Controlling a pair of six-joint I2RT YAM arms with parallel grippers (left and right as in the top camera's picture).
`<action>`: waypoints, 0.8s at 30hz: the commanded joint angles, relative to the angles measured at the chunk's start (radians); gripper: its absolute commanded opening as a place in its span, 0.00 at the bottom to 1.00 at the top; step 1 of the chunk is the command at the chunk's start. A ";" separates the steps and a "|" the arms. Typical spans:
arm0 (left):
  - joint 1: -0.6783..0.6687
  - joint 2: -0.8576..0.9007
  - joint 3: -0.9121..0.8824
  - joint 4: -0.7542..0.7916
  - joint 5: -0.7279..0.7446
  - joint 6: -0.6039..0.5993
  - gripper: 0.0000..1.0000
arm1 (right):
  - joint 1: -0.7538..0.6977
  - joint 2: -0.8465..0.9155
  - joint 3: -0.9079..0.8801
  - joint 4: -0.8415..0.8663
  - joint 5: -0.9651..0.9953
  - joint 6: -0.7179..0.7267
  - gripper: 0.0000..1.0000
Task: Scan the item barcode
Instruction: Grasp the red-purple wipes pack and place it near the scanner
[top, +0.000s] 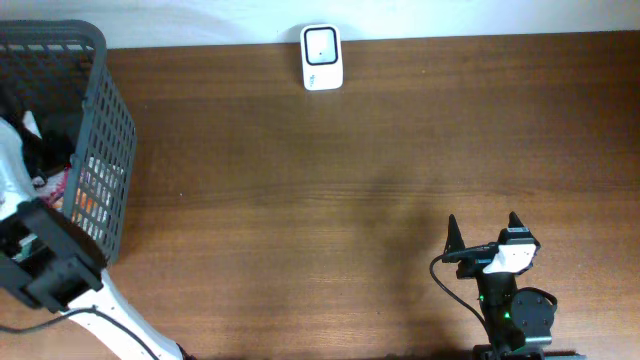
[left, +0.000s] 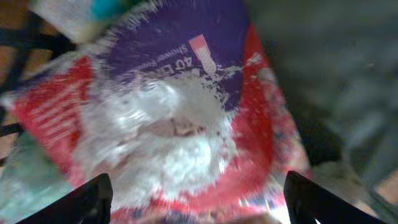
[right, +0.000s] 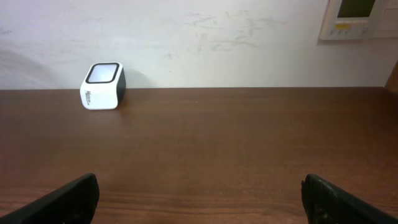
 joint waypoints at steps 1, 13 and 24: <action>-0.008 0.084 0.004 0.002 -0.050 -0.014 0.84 | 0.005 -0.006 -0.008 -0.002 0.009 0.000 0.99; -0.008 0.052 0.587 -0.251 0.137 -0.131 0.00 | 0.005 -0.006 -0.008 -0.002 0.009 0.000 0.99; -0.008 -0.136 0.695 -0.181 0.371 -0.252 0.00 | 0.005 -0.006 -0.008 -0.002 0.009 0.000 0.99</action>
